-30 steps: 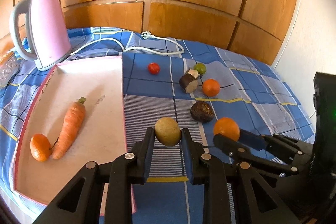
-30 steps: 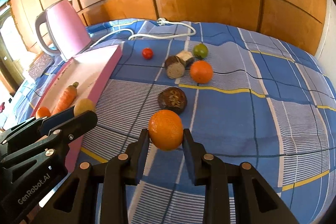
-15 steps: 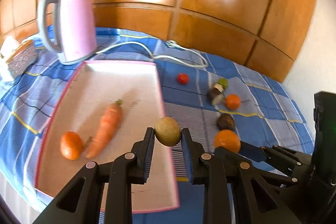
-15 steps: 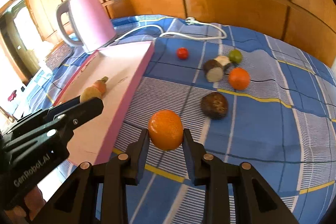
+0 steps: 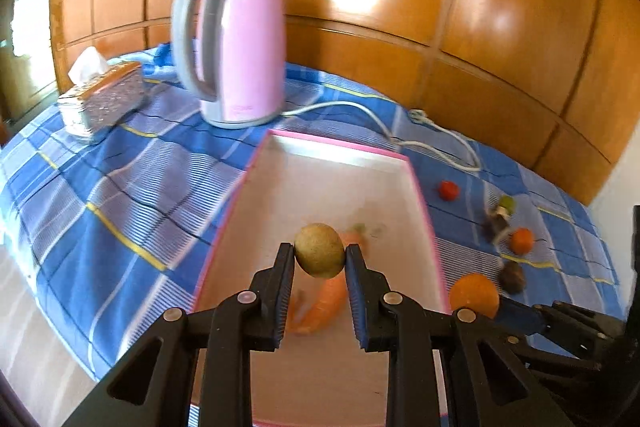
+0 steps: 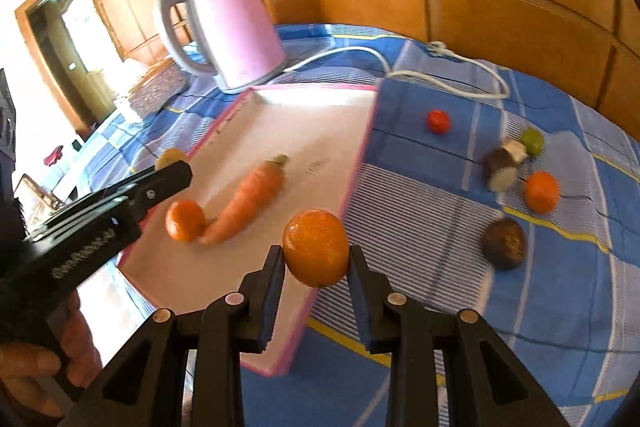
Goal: Organize fruits
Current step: 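Carry the potato and orange into the tray and release both, then withdraw both tools from the tray toward the dark round fruit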
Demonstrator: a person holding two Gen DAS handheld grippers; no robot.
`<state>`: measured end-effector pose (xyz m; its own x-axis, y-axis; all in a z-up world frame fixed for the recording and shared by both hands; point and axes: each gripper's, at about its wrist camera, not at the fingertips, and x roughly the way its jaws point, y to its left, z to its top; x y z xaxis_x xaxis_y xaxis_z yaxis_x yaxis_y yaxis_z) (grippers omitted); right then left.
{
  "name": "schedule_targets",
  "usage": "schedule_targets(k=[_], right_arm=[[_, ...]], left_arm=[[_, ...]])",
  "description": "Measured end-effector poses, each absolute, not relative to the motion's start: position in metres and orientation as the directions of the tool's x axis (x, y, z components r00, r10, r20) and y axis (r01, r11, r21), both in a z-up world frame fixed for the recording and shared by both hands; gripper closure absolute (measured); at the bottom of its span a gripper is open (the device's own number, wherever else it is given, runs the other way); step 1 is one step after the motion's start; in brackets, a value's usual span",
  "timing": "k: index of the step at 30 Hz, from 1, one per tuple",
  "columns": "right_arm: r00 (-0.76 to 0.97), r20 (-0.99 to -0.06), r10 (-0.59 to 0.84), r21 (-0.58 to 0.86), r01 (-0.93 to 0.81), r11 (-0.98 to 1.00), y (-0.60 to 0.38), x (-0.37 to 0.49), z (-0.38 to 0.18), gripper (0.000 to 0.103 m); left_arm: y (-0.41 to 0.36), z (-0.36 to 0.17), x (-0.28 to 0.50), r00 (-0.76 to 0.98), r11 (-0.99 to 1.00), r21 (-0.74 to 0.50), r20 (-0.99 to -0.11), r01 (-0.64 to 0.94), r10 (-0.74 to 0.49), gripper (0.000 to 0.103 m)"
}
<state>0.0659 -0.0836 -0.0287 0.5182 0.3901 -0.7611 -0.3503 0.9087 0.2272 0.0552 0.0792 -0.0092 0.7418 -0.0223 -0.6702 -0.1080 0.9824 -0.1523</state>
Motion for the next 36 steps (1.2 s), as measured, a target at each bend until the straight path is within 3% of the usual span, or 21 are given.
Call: schedule_targets(k=[11,14,36], right_arm=[[0.494,-0.786,0.372,0.204,-0.361,0.91,-0.044,0.09,-0.039,0.069],[0.496,-0.784,0.372,0.207,-0.356,0.911,-0.045,0.087,-0.04,0.067],[0.577,-0.756,0.311,0.189,-0.262,0.946,-0.084,0.062,-0.032,0.067]], left_arm=[[0.095,-0.009,0.051,0.75,0.975,-0.134,-0.66,-0.174,0.043,0.076],[0.096,-0.008,0.049,0.754,0.973,-0.147,-0.656,-0.179,0.04,0.066],[0.066,0.016,0.023,0.799,0.987,-0.112,-0.601,-0.112,0.023,0.065]])
